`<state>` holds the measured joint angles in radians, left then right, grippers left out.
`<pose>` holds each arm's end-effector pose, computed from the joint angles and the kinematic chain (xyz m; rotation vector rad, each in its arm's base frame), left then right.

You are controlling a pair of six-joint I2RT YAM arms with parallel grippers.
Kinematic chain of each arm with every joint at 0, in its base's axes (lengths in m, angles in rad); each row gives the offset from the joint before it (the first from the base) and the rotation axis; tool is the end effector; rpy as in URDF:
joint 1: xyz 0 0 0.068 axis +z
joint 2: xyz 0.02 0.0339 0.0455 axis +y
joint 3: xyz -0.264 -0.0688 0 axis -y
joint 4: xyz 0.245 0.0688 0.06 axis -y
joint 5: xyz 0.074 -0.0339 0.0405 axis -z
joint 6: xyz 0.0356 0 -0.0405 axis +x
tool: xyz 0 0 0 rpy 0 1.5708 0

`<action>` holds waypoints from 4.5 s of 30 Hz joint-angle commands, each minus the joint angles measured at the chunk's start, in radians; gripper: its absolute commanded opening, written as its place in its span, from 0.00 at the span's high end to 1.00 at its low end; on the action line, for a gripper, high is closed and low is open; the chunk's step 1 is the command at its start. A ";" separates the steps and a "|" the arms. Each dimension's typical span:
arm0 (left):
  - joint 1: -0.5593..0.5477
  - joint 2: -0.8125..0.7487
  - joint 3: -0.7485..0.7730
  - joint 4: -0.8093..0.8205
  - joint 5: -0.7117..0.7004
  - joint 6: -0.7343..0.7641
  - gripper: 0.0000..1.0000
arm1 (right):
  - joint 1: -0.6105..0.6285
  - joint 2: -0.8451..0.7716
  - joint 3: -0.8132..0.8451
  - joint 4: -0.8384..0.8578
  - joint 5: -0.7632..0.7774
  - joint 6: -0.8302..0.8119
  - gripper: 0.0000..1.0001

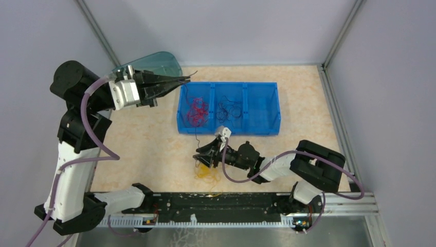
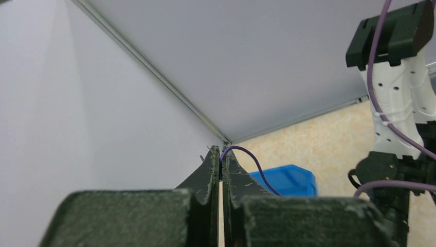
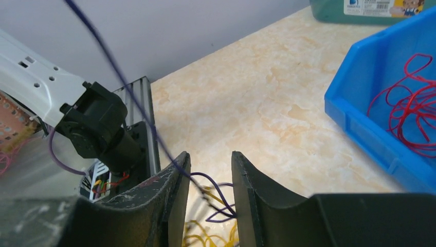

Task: Untangle the cables
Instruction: Untie the cable, then place the cable in the bin.

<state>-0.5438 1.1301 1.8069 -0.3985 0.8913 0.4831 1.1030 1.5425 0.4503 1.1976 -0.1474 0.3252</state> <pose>0.1170 -0.1031 0.5790 1.2563 0.6746 -0.6237 0.1249 0.2587 0.1990 -0.7254 1.4252 1.2490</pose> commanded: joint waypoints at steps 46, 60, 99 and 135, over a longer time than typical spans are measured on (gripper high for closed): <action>-0.006 0.220 0.428 0.968 -0.407 0.500 1.00 | 0.049 0.007 -0.208 0.152 0.220 0.003 0.51; -0.007 0.182 0.318 0.878 -0.320 0.534 1.00 | 0.048 -0.289 -0.122 -0.083 0.164 -0.121 0.39; -0.096 0.631 0.398 0.665 -0.472 0.621 1.00 | 0.027 -0.811 -0.029 -0.527 0.887 -0.339 0.43; -0.085 0.539 -0.106 0.184 -0.607 0.427 1.00 | -0.009 -0.927 -0.061 -0.686 0.977 -0.261 0.45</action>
<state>-0.6327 1.7744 1.8221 -0.2913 0.2863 1.0092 1.1027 0.6376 0.3862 0.5064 0.8131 0.0460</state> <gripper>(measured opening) 0.012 0.553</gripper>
